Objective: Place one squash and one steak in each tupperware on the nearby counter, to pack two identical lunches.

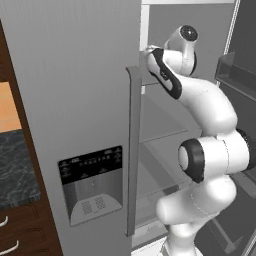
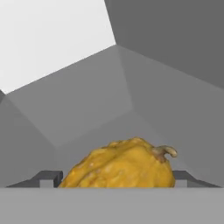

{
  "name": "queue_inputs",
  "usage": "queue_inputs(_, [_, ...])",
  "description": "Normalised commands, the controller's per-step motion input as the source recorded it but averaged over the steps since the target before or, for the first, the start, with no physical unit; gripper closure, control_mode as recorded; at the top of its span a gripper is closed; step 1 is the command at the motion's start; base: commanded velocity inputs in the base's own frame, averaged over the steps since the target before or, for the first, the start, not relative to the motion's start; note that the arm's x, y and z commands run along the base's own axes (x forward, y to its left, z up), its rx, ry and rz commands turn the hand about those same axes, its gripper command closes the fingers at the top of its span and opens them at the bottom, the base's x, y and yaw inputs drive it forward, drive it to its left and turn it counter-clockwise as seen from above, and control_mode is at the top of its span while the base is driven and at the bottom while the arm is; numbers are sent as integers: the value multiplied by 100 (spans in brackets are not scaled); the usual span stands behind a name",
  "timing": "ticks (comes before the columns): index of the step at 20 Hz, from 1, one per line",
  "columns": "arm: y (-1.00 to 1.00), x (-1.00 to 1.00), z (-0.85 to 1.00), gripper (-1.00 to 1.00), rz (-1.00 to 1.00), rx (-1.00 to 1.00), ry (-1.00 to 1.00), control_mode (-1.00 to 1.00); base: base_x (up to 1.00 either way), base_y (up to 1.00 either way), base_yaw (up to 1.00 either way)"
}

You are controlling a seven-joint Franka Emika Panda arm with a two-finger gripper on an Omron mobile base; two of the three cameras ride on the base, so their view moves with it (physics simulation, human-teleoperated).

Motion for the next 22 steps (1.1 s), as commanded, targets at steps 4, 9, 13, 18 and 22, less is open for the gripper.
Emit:
queue_inputs(4, [0, -100, 43, 100, 8, -2, 0, -100, 0, 0, 0])
queue_inputs(9, [0, -100, 60, 100, 4, -12, 10, -100, 0, 0, 0])
queue_inputs(13, [0, -100, -22, 100, 0, -8, -3, -100, 0, 0, 0])
queue_inputs(18, [0, -100, -76, 100, 0, -6, -12, -100, 0, 0, 0])
queue_inputs(22, [0, -100, -86, 100, 0, -6, -6, -100, 0, 0, 0])
